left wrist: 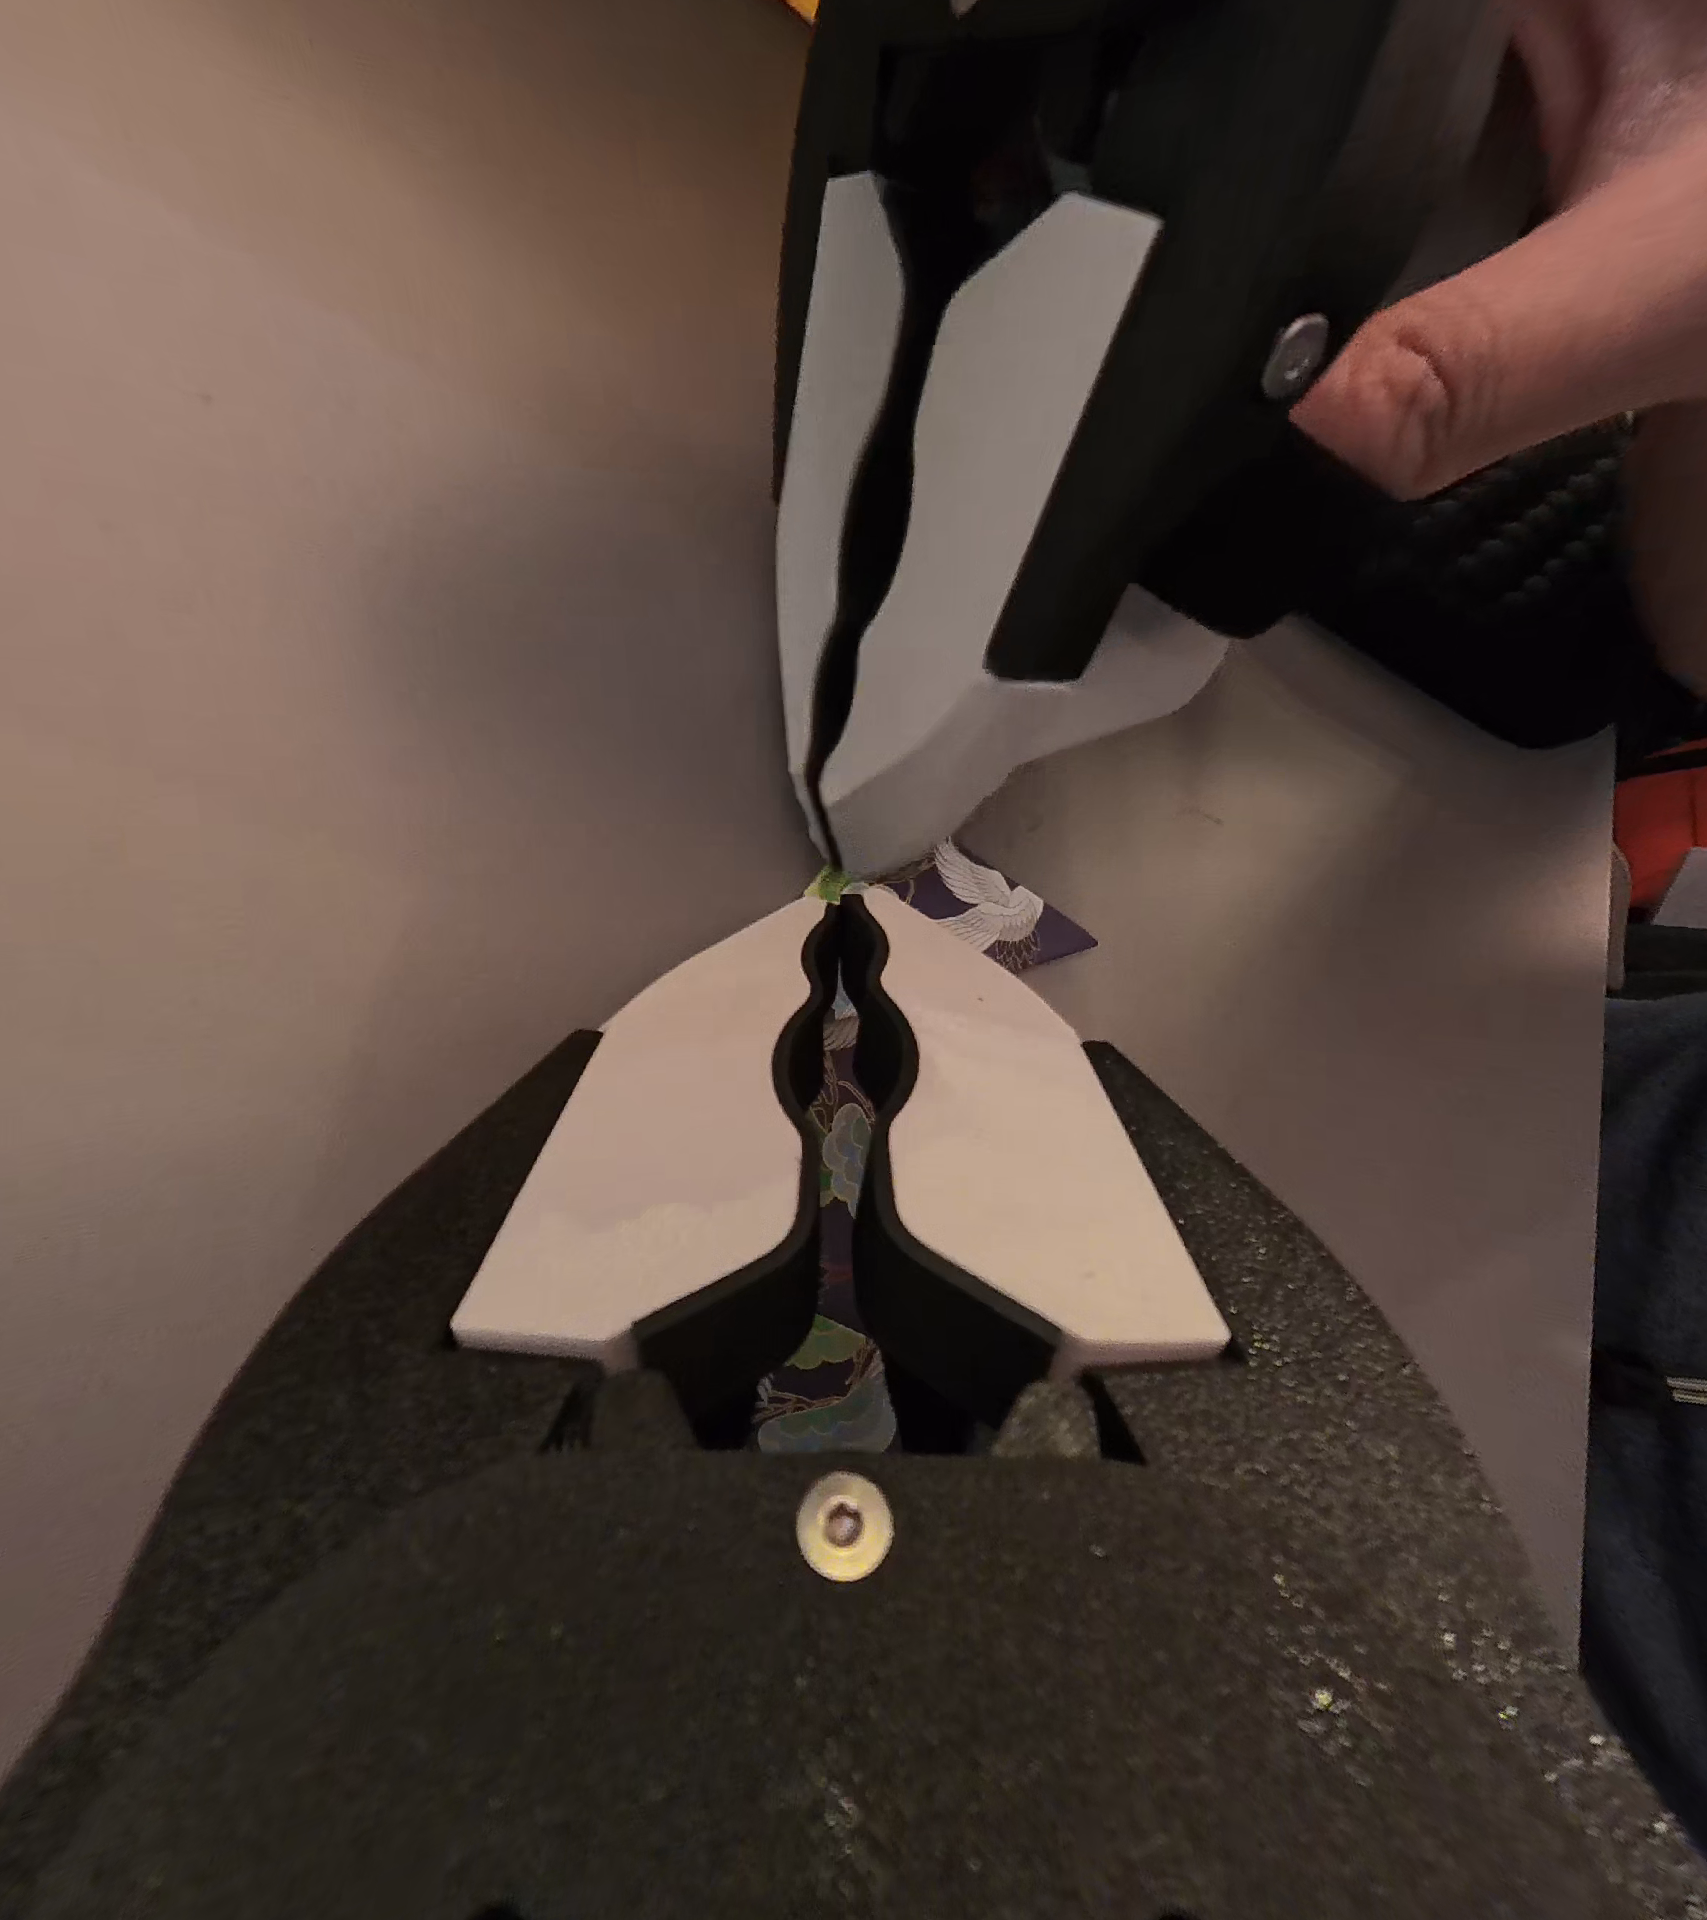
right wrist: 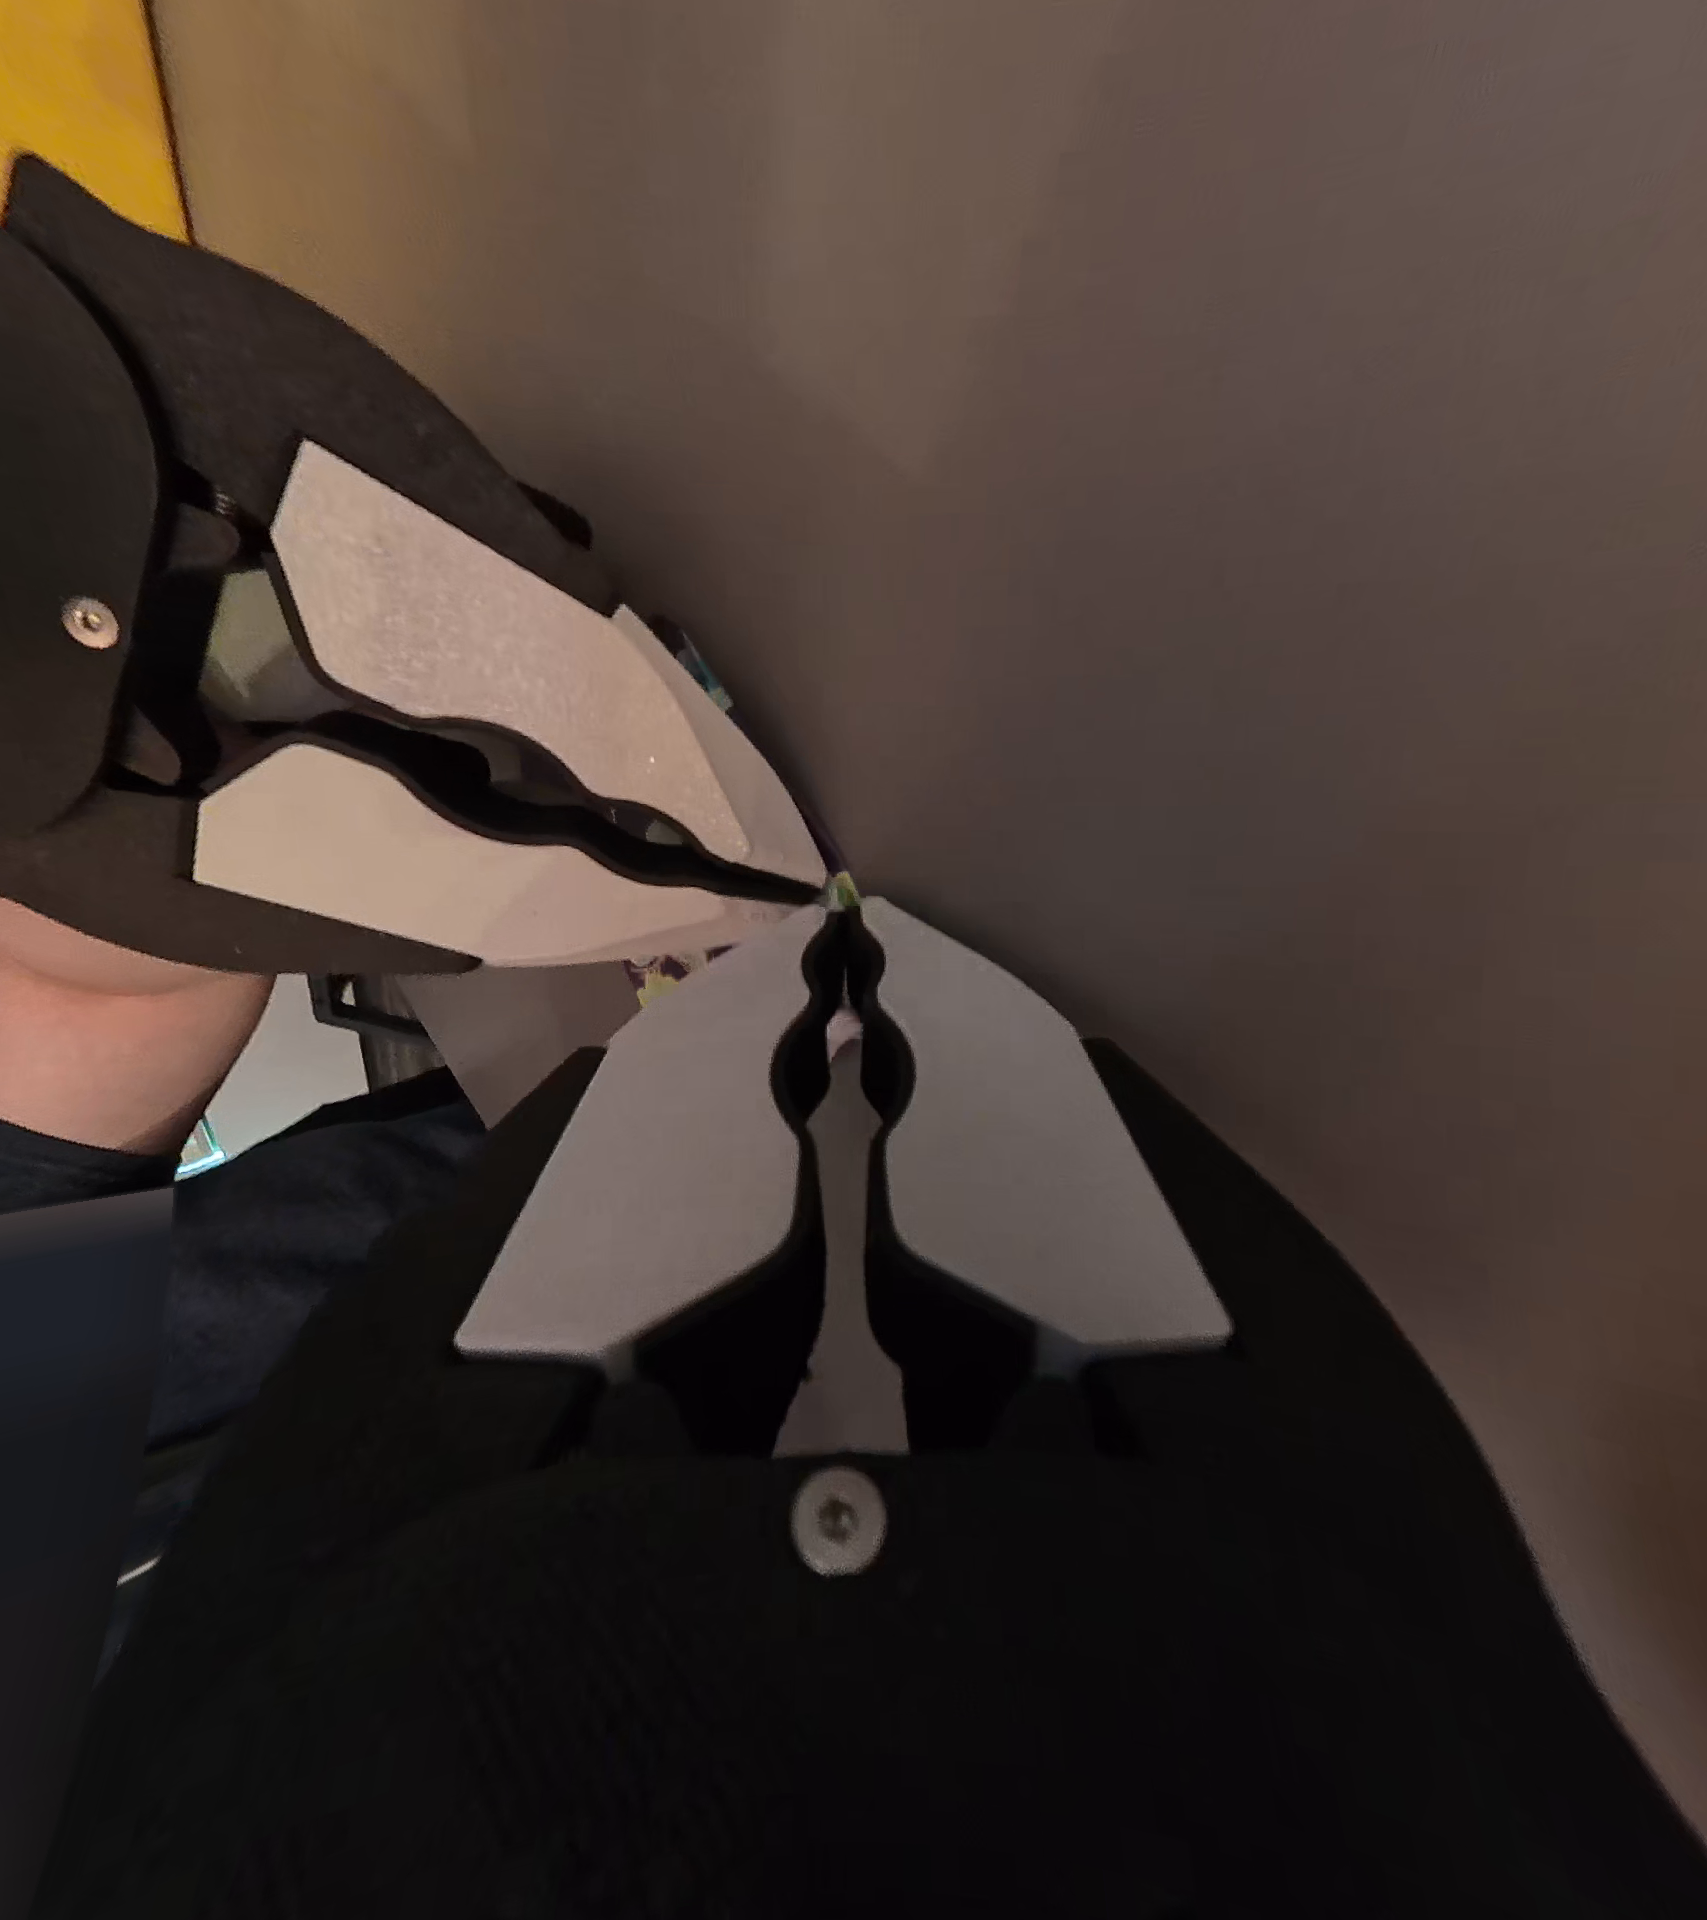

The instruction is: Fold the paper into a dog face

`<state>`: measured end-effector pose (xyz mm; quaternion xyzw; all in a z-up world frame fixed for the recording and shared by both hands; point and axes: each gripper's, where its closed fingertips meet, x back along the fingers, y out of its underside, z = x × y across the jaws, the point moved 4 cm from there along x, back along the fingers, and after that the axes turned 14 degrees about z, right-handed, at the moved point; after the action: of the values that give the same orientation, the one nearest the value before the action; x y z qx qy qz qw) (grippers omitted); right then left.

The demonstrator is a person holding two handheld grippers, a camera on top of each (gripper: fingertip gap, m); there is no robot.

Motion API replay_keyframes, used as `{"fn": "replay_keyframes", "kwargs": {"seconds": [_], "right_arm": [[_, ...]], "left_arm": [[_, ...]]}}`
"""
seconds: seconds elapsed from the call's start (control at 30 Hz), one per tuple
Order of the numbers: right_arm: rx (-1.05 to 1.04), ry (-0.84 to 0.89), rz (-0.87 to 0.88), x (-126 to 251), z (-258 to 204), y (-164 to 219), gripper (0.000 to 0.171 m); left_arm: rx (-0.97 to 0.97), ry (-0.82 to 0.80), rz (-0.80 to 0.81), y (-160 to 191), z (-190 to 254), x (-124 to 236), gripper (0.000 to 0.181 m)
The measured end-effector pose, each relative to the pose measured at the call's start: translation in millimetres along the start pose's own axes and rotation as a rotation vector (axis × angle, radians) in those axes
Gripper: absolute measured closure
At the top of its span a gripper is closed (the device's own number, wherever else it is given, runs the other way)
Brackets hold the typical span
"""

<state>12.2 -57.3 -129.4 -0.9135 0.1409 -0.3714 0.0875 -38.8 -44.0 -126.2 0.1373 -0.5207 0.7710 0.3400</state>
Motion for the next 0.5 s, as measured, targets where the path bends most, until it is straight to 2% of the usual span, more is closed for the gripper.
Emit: {"fn": "replay_keyframes", "kwargs": {"seconds": [0.27,0.5], "right_arm": [[0.042,-0.027,0.065,-0.9,-0.4,2.0,0.169],[0.079,-0.017,0.034,-0.8,-3.8,10.7,0.169]], "left_arm": [[-0.005,-0.006,0.003,0.1,0.4,-0.2,0.181],[-0.001,-0.007,0.003,0.1,0.3,-0.3,0.181]]}}
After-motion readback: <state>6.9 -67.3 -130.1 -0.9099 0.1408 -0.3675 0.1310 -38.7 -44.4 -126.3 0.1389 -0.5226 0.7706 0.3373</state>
